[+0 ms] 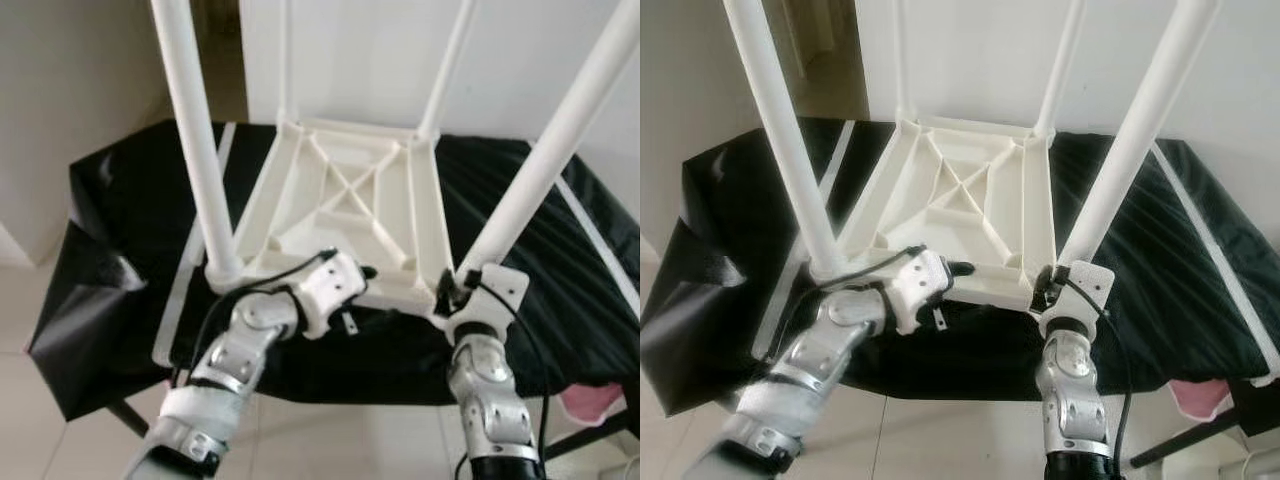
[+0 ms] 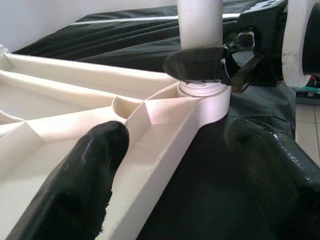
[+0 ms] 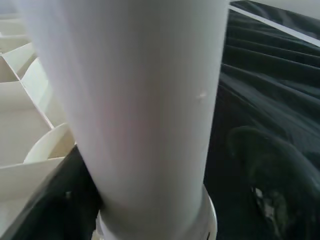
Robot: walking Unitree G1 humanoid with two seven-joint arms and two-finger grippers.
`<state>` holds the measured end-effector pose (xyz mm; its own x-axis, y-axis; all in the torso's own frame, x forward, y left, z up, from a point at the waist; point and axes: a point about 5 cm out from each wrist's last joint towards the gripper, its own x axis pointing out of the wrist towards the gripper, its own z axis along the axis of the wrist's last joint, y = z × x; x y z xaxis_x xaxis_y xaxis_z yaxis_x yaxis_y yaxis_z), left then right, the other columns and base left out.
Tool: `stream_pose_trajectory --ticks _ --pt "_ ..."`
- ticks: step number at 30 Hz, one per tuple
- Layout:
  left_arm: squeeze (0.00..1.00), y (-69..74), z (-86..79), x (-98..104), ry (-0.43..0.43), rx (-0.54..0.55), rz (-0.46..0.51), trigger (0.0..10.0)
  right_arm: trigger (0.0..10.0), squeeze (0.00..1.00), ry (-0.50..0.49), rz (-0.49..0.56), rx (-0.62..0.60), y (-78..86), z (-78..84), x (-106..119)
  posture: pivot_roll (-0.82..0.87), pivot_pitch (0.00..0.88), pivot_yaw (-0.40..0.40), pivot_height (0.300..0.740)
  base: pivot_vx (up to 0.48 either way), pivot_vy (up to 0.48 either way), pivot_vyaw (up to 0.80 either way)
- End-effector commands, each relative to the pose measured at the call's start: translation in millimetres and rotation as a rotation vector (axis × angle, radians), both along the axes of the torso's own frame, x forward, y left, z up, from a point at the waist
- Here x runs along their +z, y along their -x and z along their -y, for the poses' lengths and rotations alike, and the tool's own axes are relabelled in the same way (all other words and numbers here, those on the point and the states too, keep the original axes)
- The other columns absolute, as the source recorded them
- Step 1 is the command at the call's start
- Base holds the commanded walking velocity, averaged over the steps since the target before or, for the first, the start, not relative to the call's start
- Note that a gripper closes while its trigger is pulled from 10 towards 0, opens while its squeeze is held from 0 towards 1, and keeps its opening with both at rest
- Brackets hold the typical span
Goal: Building children table
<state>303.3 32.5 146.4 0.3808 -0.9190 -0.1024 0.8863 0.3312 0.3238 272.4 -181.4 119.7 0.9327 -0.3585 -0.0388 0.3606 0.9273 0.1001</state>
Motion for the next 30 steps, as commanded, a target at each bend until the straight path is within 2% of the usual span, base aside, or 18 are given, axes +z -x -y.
stream_pose_trajectory --ticks 1,7,10,11,13,16,21,29,30 --pt "0.00 -15.8 -9.2 0.6 0.020 0.226 0.065 10.0 10.0 0.00 -0.004 -0.014 -0.001 7.2 4.5 -4.7 -0.07 0.010 -0.015 0.740 0.000 0.000 0.00" --pt "0.00 -26.6 -20.0 -4.3 -0.049 0.289 0.098 10.0 10.0 0.00 0.013 -0.007 0.021 13.2 7.0 -4.9 -0.07 0.010 -0.011 0.740 0.000 0.000 0.00" --pt "0.00 -36.3 -33.9 -12.2 -0.164 0.351 0.142 10.0 10.0 0.00 0.018 -0.009 0.032 14.4 6.4 -4.8 -0.07 0.012 -0.007 0.740 0.000 0.000 0.00" --pt "0.00 -36.3 -33.9 -12.2 -0.164 0.351 0.142 10.0 10.0 0.00 0.018 -0.009 0.032 14.4 6.4 -4.8 -0.07 0.012 -0.007 0.740 0.000 0.000 0.00" --pt "0.00 -42.6 -45.2 -17.6 -0.244 0.389 0.158 10.0 10.0 0.00 0.015 -0.007 0.042 13.9 5.2 -4.1 -0.07 0.012 -0.003 0.740 0.000 0.000 0.00" --pt "0.00 -46.6 -53.1 -20.8 -0.294 0.412 0.168 10.0 10.0 0.00 0.011 -0.004 0.050 13.4 4.1 -3.3 -0.07 0.012 -0.002 0.740 0.000 0.000 0.00" --pt "0.00 -54.2 -66.7 -20.9 -0.320 0.487 0.164 10.0 10.0 0.00 0.003 0.000 0.068 11.6 0.9 -2.3 -0.07 0.012 -0.002 0.740 0.000 0.000 0.00" --pt "0.00 -54.2 -70.1 -23.3 -0.342 0.480 0.164 10.0 10.0 0.00 -0.002 0.000 0.084 9.9 -0.7 -1.9 -0.06 0.014 -0.001 0.740 0.000 0.000 0.00" --pt "0.00 -49.6 -73.1 -29.3 -0.353 0.437 0.100 10.0 10.0 0.00 -0.007 -0.001 0.108 6.2 -0.5 -1.4 -0.07 0.014 0.005 0.740 0.000 0.000 0.00"
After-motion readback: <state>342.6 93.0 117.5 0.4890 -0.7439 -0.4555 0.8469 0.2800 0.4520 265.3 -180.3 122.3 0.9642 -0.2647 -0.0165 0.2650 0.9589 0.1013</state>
